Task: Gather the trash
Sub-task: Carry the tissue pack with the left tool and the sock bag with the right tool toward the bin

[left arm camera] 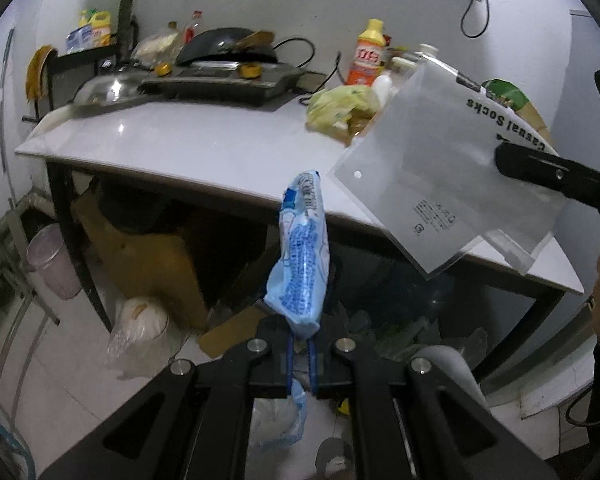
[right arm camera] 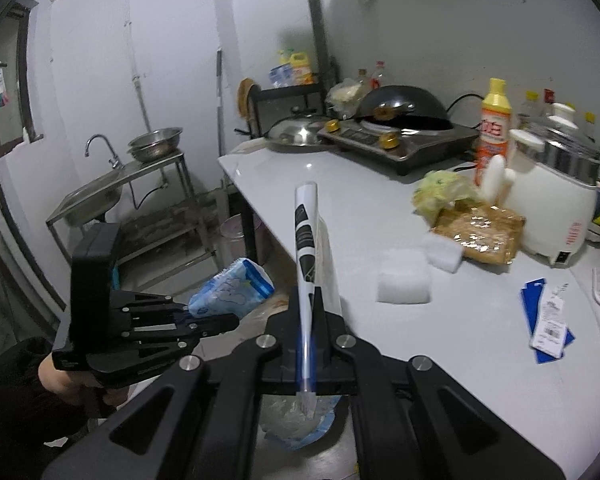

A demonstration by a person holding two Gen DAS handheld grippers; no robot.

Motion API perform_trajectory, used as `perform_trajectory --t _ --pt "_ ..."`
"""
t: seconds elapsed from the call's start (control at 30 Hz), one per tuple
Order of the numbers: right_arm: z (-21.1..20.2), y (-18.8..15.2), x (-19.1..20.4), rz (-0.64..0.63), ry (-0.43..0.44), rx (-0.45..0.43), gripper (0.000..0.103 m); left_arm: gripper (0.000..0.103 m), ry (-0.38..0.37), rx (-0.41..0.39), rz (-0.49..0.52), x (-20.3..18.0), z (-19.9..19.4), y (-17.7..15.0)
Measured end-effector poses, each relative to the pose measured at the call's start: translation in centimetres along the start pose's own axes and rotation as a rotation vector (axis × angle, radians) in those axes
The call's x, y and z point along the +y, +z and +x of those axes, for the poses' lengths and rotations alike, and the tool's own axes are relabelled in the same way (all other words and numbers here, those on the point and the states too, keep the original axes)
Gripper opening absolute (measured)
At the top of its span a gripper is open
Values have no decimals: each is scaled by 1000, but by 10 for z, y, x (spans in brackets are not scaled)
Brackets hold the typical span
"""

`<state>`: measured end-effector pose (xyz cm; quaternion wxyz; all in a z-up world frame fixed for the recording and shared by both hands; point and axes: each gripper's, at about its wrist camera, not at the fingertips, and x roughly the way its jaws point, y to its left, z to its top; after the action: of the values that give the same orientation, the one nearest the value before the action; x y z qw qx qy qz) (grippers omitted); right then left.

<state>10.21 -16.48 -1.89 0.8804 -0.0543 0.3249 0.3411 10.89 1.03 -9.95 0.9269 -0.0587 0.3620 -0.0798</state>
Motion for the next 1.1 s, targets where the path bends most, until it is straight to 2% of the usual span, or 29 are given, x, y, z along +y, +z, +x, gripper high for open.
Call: perform_trajectory --t 0.27,0.47,0.77,1.1 --pt "43 -24 20 6 47 75 2 5 18 46 -47 27 12 -25" --pt "76 -52 36 -14 39 136 2 5 25 91 -83 41 32 -49" --pt "136 -102 33 19 31 271 2 5 13 228 -149 64 88 -92" --pt "205 -146 27 26 19 409 2 5 -6 348 -219 88 143 -122"
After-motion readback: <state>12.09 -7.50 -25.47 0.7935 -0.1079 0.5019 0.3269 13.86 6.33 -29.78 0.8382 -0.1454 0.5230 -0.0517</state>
